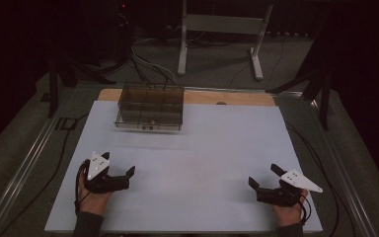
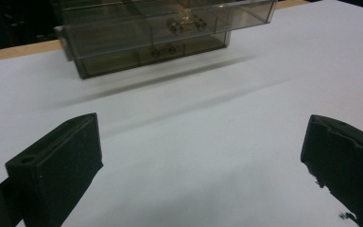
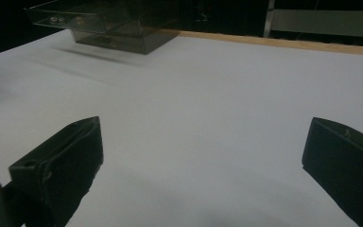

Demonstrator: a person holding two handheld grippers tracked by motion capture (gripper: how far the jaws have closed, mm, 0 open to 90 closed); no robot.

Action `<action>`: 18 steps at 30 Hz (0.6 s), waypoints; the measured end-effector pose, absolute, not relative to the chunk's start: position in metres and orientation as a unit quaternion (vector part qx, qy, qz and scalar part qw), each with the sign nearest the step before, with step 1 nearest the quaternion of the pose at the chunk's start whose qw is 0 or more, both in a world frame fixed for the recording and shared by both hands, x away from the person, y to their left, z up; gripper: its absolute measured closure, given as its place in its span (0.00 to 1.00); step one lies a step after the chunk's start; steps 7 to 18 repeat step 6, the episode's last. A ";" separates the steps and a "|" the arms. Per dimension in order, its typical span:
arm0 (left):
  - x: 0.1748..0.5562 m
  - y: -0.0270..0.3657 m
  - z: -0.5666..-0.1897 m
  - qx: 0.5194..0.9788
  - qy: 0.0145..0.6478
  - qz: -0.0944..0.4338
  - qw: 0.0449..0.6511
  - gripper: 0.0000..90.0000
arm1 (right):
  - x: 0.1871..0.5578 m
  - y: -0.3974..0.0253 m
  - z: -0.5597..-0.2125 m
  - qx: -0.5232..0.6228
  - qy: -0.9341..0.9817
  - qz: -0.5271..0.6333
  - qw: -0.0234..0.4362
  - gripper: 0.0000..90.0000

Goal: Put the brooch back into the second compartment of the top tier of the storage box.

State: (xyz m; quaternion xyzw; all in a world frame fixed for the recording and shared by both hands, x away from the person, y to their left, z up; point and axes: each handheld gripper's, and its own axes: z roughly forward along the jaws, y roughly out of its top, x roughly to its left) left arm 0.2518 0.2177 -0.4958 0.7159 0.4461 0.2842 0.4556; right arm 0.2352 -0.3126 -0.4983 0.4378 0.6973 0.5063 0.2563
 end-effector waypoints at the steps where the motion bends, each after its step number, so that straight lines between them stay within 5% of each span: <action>1: 0.248 0.218 -0.497 0.713 0.448 0.285 0.457 0.00 | 0.235 -0.313 -0.498 0.437 0.697 0.507 0.257 0.00; 18: 0.238 0.222 -0.497 0.703 0.450 0.292 0.467 0.00 | 0.235 -0.313 -0.498 0.438 0.697 0.507 0.256 0.00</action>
